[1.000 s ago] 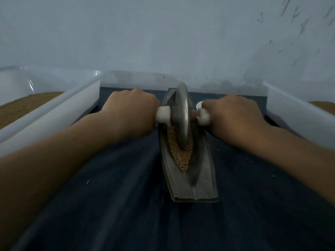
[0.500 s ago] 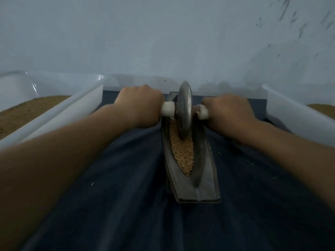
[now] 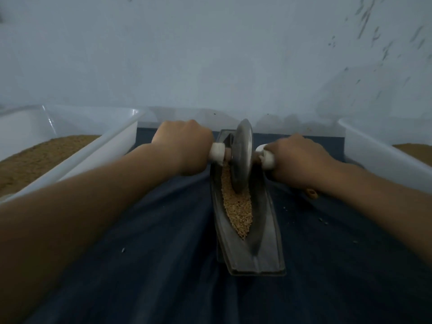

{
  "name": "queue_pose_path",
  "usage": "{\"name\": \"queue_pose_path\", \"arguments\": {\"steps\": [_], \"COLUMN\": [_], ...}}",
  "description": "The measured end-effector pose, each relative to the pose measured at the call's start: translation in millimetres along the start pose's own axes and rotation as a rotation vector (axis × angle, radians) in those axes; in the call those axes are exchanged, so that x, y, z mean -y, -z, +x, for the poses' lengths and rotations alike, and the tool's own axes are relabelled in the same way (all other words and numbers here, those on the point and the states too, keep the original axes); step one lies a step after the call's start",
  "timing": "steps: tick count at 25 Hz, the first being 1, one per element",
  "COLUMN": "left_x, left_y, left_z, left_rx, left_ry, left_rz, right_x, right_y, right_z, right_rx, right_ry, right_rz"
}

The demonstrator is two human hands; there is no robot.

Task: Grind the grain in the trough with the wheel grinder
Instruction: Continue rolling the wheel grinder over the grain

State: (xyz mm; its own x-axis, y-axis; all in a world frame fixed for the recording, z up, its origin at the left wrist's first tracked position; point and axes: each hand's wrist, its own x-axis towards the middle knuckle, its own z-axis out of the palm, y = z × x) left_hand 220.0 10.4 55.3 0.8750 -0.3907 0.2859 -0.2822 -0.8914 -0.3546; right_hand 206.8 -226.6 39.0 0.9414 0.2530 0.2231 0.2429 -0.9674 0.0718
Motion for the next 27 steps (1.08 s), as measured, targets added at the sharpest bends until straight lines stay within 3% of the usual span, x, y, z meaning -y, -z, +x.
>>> {"name": "queue_pose_path", "arguments": {"steps": [4, 6, 9, 13, 17, 22, 25, 27], "left_x": [2.5, 1.0, -1.3, 8.3, 8.3, -2.6, 0.9, 6.8], "left_y": [-15.0, -18.0, -17.8, -18.9, -24.1, -13.3, -6.9, -12.6], "left_z": [-26.5, -11.7, 16.2, -6.7, -22.9, 23.2, 6.3, -19.9], "left_rx": [-0.236, -0.188, -0.071, -0.006, -0.100, -0.046, -0.009, -0.079], "left_ry": [-0.128, -0.002, 0.106, -0.025, -0.064, 0.056, -0.022, -0.121], "left_rz": [0.049, 0.019, -0.049, -0.128, -0.072, -0.035, -0.064, -0.092], "right_x": [-7.1, -2.4, 7.2, -2.4, -5.9, 1.6, -4.0, -12.3], "right_y": [9.7, 9.7, 8.8, 8.7, 11.3, -4.1, -6.6, -13.5], "right_z": [-21.0, -1.1, 27.6, -3.9, -24.7, 20.5, 0.5, -26.6], "right_rx": [0.267, 0.199, -0.071, 0.071, 0.117, -0.133, -0.099, -0.204], "right_ry": [0.037, 0.018, -0.010, 0.057, 0.072, -0.026, 0.011, 0.097], "right_rz": [-0.010, -0.004, -0.153, -0.080, 0.011, -0.081, -0.084, -0.145]}}
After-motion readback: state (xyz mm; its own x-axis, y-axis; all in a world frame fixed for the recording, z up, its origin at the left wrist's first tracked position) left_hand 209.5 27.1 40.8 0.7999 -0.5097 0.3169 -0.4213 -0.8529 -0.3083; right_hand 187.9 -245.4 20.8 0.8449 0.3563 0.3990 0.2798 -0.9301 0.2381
